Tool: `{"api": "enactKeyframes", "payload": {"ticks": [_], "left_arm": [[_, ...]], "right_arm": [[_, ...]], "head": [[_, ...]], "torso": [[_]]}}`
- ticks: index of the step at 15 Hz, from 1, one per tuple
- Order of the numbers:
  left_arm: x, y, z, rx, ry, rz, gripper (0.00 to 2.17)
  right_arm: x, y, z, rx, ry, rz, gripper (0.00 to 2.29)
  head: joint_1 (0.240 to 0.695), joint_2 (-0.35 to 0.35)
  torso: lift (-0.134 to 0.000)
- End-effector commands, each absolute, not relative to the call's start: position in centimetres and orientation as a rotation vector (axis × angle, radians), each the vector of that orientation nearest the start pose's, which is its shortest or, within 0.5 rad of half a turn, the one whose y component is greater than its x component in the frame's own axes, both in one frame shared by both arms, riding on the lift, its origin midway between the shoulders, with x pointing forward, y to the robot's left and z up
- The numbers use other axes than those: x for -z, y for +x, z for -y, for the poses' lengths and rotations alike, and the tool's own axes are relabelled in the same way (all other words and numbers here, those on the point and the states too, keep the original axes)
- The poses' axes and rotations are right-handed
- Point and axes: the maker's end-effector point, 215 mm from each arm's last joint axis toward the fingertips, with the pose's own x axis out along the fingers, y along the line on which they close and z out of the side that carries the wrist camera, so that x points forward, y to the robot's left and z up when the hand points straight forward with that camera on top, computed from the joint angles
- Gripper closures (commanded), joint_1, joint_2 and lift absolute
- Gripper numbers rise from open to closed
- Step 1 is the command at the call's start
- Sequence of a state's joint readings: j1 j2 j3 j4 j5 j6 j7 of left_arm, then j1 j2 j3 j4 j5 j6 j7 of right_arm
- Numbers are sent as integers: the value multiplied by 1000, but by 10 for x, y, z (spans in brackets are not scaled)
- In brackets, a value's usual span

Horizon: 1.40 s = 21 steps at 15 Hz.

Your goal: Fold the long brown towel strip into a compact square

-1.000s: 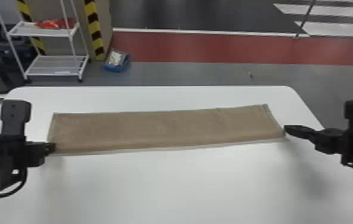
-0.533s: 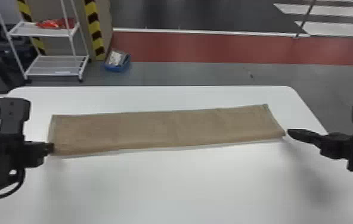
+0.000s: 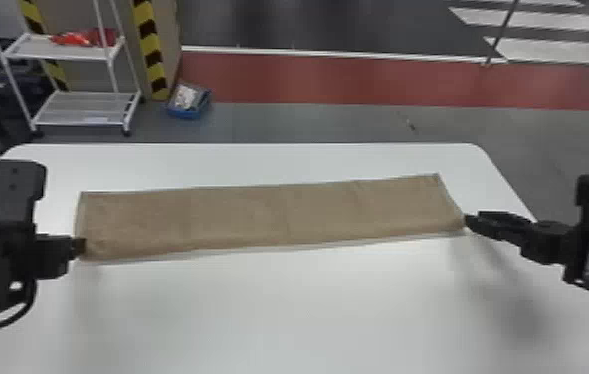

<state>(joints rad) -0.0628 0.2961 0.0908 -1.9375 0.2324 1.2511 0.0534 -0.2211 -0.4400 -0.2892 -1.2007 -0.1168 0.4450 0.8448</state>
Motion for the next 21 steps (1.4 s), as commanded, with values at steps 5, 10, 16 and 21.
{"api": "enactKeyframes", "payload": {"ticks": [5,10,16,21], "left_arm": [[429,513,-363,-102,95,-810,1912],[433,508,-362,-100,95,-832,1912],[432,489,-363,-106,111,-879,1912],[424,486,-376,-132,102,-860,1912]], "right_arm": [[441,574,422,-417,78,-545,761],[428,564,404,-539,118,-551,1477],[431,533,417,-509,192,-577,1477],[430,502,438,-474,212,-568,1477]], "head": [[695,-69],[695,-47],[695,-46],[695,-64]], "torso": [[-128],[-128],[-128],[-128]]}}
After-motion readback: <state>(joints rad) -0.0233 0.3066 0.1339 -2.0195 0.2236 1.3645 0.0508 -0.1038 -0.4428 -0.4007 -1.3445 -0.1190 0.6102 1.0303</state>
